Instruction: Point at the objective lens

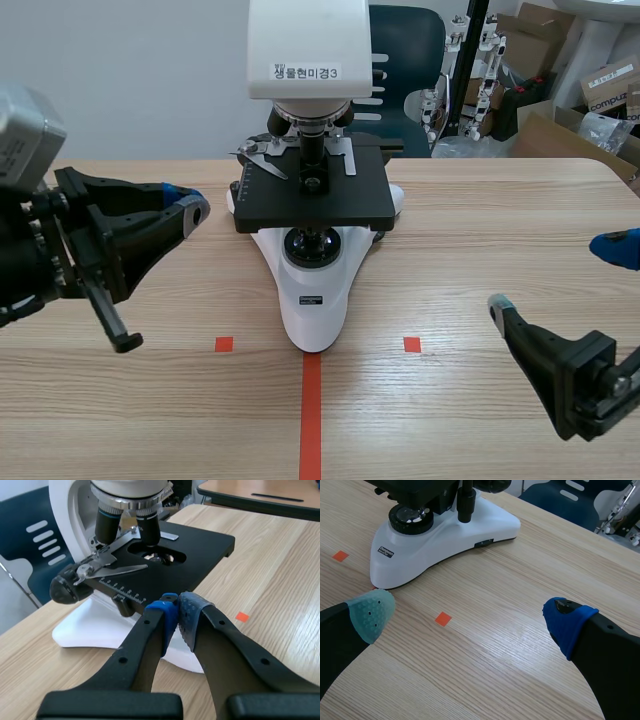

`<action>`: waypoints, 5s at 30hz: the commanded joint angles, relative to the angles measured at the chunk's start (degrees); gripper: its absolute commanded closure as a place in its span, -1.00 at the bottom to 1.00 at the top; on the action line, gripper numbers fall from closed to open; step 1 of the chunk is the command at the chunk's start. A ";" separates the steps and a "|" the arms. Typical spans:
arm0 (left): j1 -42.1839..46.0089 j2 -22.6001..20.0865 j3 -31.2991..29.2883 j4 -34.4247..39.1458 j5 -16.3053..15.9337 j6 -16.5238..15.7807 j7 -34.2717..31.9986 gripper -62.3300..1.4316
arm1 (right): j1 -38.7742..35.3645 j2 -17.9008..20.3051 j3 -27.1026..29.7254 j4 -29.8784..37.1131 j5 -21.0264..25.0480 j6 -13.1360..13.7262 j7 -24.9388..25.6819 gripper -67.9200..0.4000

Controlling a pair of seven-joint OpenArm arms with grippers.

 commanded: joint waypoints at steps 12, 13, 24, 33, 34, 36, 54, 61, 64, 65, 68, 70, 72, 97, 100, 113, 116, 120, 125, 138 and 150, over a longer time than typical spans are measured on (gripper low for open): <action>-11.56 1.53 8.55 -7.91 -0.96 1.95 0.63 0.82 | 0.63 0.46 0.22 0.37 0.42 0.00 0.59 -1.00; -12.22 1.70 8.83 -8.46 -1.20 2.99 0.57 0.82 | 0.63 0.46 0.22 0.37 0.42 0.00 0.59 -1.00; -14.86 5.22 8.85 -10.60 -6.80 2.82 0.74 0.82 | 0.63 0.46 0.22 0.37 0.42 0.00 0.59 -1.00; -14.86 6.45 8.92 -10.60 -7.21 0.74 2.01 0.82 | 0.63 0.46 0.22 0.37 0.42 0.00 0.59 -1.00; -14.86 6.45 8.92 -10.60 -7.21 0.74 2.01 0.82 | 0.63 0.46 0.22 0.37 0.42 0.00 0.59 -1.00; -14.86 6.45 8.92 -10.60 -7.21 0.74 1.88 0.82 | 0.63 0.46 0.22 0.37 0.42 0.00 0.59 -1.00; -14.84 6.45 8.92 -10.64 -8.90 0.74 1.60 0.82 | 0.63 0.46 0.22 0.37 0.42 0.00 0.59 -1.00; -14.84 6.43 8.92 -10.64 -8.24 0.74 1.79 0.82 | 0.63 0.46 0.22 0.37 0.42 0.00 0.59 -1.00; -14.84 6.43 8.92 -10.64 -8.24 0.74 1.86 0.82 | 0.63 0.46 0.22 0.37 0.42 0.00 0.59 -1.00; -14.84 6.43 8.92 -10.64 -8.24 0.74 2.01 0.82 | 0.63 0.46 0.22 0.37 0.42 0.00 0.59 -1.00; -14.84 6.43 8.92 -10.64 -8.22 0.74 2.19 0.82 | 0.63 0.46 0.22 0.37 0.42 0.00 0.59 -1.00; -14.84 6.43 8.92 -10.64 -8.22 0.74 2.19 0.82 | 0.63 0.46 0.22 0.37 0.42 0.00 0.59 -1.00; -14.84 6.43 8.92 -10.64 -8.02 0.74 2.23 0.82 | 0.63 0.46 0.22 0.37 0.42 0.00 0.59 -1.00; -11.10 6.40 8.90 -10.64 -0.44 1.40 -9.07 0.82 | 0.63 0.46 0.22 0.37 0.39 0.00 0.59 -1.00; -10.05 6.43 8.85 -10.64 0.94 1.88 -11.82 0.82 | 0.63 0.46 0.22 0.37 0.42 0.00 0.59 -1.00; -9.92 6.45 8.85 -16.11 3.87 2.62 -17.99 0.82 | 0.63 0.46 0.22 0.37 0.42 0.00 0.59 -1.00; -10.10 6.43 8.85 -19.80 3.85 2.75 -21.59 0.82 | 0.63 0.46 0.22 0.37 0.42 0.00 0.59 -1.00; -10.62 6.43 8.85 -20.92 4.13 2.73 -22.10 0.82 | 0.63 0.46 0.22 0.37 0.42 0.00 0.59 -1.00; -11.91 6.45 8.85 -20.90 4.04 2.71 -22.01 0.82 | 0.63 0.46 0.22 0.37 0.39 0.00 0.59 -1.00; -12.50 9.25 8.85 -20.85 5.35 2.21 -22.32 0.82 | 0.63 0.46 0.22 0.37 0.42 0.00 0.59 -1.00; -13.60 10.08 8.85 -20.85 6.43 1.81 -22.21 0.82 | 0.63 0.46 0.22 0.37 0.42 0.00 0.59 -1.00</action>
